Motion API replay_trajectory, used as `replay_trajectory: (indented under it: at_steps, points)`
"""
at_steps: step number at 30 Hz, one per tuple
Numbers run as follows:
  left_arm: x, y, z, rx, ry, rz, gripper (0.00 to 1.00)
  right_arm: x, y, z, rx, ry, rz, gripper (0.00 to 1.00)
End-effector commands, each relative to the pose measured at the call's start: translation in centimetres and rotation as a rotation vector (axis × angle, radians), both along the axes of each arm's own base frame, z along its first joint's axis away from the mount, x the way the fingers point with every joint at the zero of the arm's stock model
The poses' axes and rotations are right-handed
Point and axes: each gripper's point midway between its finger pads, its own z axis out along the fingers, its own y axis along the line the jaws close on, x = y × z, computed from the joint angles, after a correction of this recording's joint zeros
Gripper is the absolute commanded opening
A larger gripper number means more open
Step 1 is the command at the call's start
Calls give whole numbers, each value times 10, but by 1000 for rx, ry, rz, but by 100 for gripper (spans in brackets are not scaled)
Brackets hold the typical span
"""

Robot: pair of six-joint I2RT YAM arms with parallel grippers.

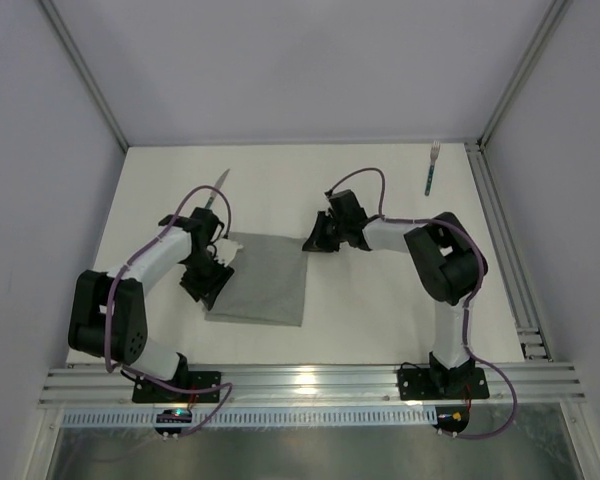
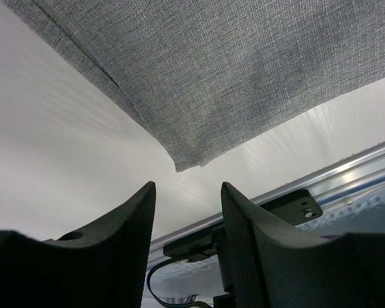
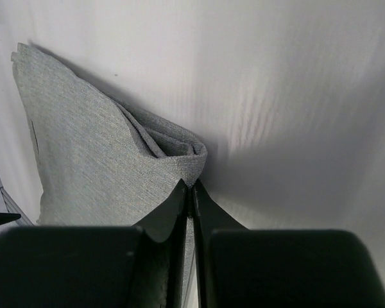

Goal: Fold the napkin into a case and place the utensils inside
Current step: Move the square-folded napkin to the center of the board, then smooth out the square-folded napkin at the center of the board.

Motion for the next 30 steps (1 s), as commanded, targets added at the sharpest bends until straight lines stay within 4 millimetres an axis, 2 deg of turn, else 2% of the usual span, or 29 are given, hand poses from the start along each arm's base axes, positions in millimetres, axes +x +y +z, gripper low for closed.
replay_trajectory:
  at_steps: [1,2,3,5,6,9,14,15,16,17,21,23,25,29,30]
  points:
    - [3,-1,7,-11,-40,8,48,-2,-20,12,7,-31,-89,8]
    - [5,-1,7,-12,-44,10,48,-5,-23,13,9,-32,-103,6]
    - [5,-2,7,-13,-43,7,48,-13,-33,5,-4,-11,-121,3]
    - [6,-2,7,-17,-43,8,48,-17,-42,12,-10,-29,-155,3]
    - [5,-3,6,-18,-40,7,48,-27,-50,4,-29,-12,-165,3]
    - [7,-5,7,-29,-48,7,48,-46,-63,2,-41,2,-186,3]
    - [8,-5,5,-31,-42,5,48,-66,-77,3,-48,6,-214,3]
    - [9,-5,4,-30,-45,5,48,-71,-81,2,-57,12,-213,6]
    - [8,-6,4,-31,-42,5,48,-72,-82,3,-62,11,-211,17]
    - [9,-5,3,-28,-42,7,48,-74,-83,3,-71,12,-204,22]
    - [9,-5,2,-27,-39,7,48,-76,-96,15,-147,-15,-193,42]
    - [9,-5,3,-28,-45,8,48,-71,-102,34,-182,-87,-187,50]
    - [9,-5,4,-28,-49,7,48,-69,-108,55,-233,-168,-166,53]
    - [6,-3,5,-22,-52,5,47,-75,-95,88,-325,-342,-69,57]
    - [5,-3,5,-22,-50,5,48,-88,-75,94,-325,-389,9,57]
